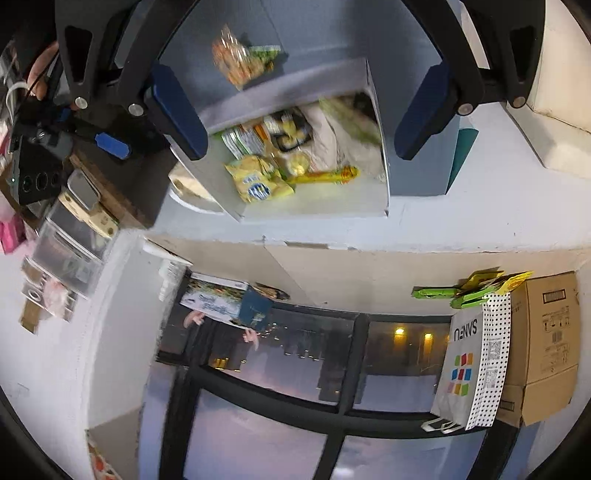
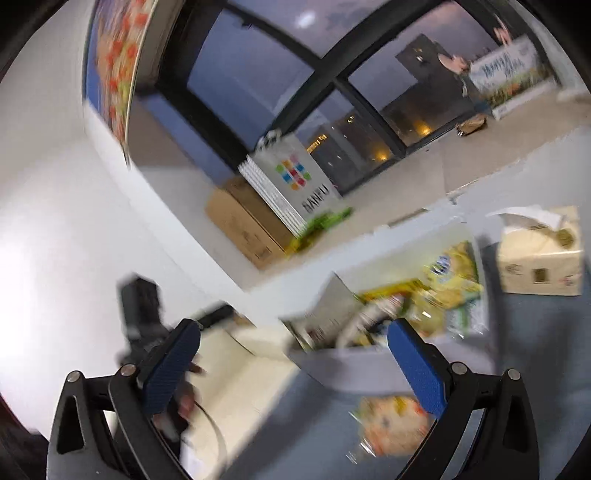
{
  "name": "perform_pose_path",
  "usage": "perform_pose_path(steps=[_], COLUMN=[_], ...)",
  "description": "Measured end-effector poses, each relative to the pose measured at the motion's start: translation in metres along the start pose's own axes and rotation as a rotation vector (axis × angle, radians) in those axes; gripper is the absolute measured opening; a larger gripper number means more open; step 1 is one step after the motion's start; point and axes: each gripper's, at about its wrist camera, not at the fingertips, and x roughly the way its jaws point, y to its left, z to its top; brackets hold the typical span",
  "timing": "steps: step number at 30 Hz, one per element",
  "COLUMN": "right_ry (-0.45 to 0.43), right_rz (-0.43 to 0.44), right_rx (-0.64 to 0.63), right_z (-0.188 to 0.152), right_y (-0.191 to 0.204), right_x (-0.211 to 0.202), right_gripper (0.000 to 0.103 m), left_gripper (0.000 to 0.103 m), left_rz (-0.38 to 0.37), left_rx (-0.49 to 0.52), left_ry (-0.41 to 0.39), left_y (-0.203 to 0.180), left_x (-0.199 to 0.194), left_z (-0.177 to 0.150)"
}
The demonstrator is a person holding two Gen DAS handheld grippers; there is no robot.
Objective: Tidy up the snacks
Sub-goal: 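Grasp the remaining round bread bun with the right gripper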
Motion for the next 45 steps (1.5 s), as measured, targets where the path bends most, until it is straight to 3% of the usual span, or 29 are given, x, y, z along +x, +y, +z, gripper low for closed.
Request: perform_pose_path(steps=[6,14,24,37,40,43,45], right_ry=[0.051,0.186,0.312,0.440,0.463,0.487,0.448], right_rz=[-0.317,-0.543,-0.384,-0.392,-0.383,-0.397,-0.341], right_rx=[-0.180,-0.372,-0.139,-0.121,-0.133,-0.146,-0.071], right_z=[-0.054,-0.119,-0.104,-0.097,-0.098,-0.100,-0.095], right_y=[0.035,0.049,-0.006,-0.053,-0.054,-0.056,-0.060], right_x=[-0.019,-0.014,0.034,0.107,0.117,0.124,0.116], right_gripper=[0.103,0.103,0.103,0.103,0.086,0.079,0.063], left_gripper=[0.103,0.103,0.103,0.103,0.103,0.103,0.103], left_rz=[-0.008,0.013,0.030,0.024,0.027,0.027,0.024], left_rx=[0.028,0.044,-0.008,-0.017,-0.021,-0.018,-0.014], left_ry=[0.021,0.029,0.046,0.097,0.104,0.113,0.117], left_y=[-0.018,-0.032,-0.017,-0.012,-0.011,-0.012,-0.012], left_x=[-0.028,-0.058,-0.071,-0.063,-0.061,-0.058,-0.057], left_z=[-0.047,-0.105,-0.125,-0.139,-0.140,-0.142,-0.142])
